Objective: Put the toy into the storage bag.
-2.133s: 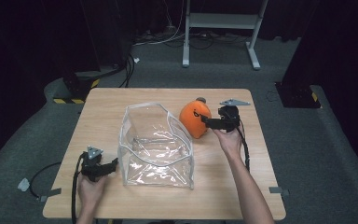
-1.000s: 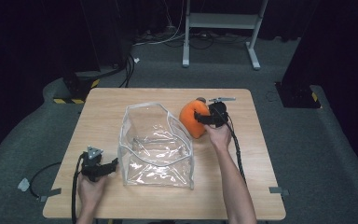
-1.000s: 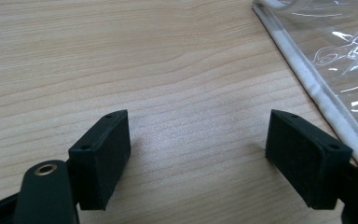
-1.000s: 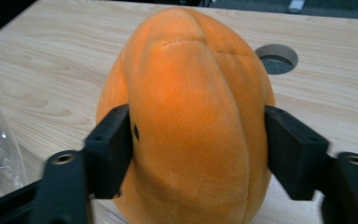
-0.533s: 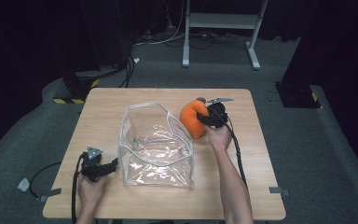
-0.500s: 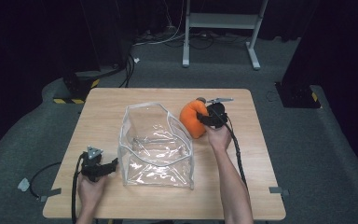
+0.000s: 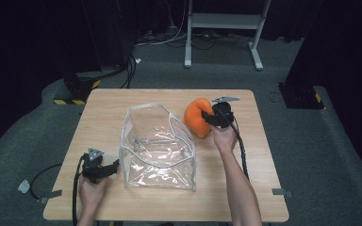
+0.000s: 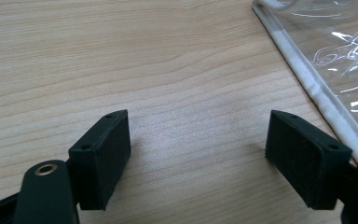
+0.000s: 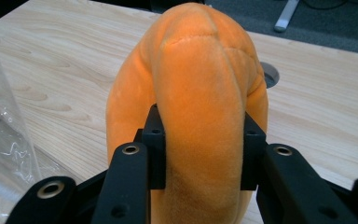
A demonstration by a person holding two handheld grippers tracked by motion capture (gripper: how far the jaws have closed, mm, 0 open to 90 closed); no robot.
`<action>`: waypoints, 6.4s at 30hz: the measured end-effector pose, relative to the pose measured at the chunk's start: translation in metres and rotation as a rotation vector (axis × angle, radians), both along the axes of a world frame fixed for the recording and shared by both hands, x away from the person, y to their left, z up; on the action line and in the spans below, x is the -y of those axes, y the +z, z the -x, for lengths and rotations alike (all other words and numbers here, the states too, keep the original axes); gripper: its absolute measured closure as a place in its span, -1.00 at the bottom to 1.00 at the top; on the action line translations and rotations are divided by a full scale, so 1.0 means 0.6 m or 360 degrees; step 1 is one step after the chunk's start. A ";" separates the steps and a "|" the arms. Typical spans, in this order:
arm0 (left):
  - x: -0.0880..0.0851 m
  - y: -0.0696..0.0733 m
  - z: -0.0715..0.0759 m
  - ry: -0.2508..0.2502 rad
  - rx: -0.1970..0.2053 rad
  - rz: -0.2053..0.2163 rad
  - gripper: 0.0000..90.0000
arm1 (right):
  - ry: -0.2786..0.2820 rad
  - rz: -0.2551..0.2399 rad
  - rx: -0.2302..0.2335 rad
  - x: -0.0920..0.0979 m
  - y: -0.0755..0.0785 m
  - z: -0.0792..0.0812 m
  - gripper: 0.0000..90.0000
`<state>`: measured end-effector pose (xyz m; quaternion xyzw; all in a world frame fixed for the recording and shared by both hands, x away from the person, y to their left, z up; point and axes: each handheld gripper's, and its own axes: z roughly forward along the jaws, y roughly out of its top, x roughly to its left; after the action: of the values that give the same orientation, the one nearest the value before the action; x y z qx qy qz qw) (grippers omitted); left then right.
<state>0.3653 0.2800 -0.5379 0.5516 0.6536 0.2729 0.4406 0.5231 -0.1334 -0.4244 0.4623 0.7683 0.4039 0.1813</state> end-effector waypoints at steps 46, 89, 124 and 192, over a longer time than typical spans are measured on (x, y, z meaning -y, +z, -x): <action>0.001 0.000 -0.001 0.0007 0.0009 0.0011 -0.51 | 0.0151 0.0021 0.0122 0.069 0.099 0.089 0.44; 0.000 0.000 -0.001 0.0007 0.0009 0.0011 -0.51 | 0.0334 0.0043 0.0202 0.072 0.190 0.161 0.41; 0.001 0.000 -0.001 0.0007 0.0010 0.0011 -0.51 | 0.0609 -0.0082 0.0283 0.022 0.268 0.204 0.41; 0.000 0.000 0.000 0.0003 0.0004 0.0006 -0.51 | 0.0988 -0.0062 0.0138 -0.116 0.240 0.232 0.40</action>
<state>0.3655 0.2800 -0.5379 0.5498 0.6539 0.2728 0.4423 0.3837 -0.0640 -0.2803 0.1912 0.8565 0.4738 0.0729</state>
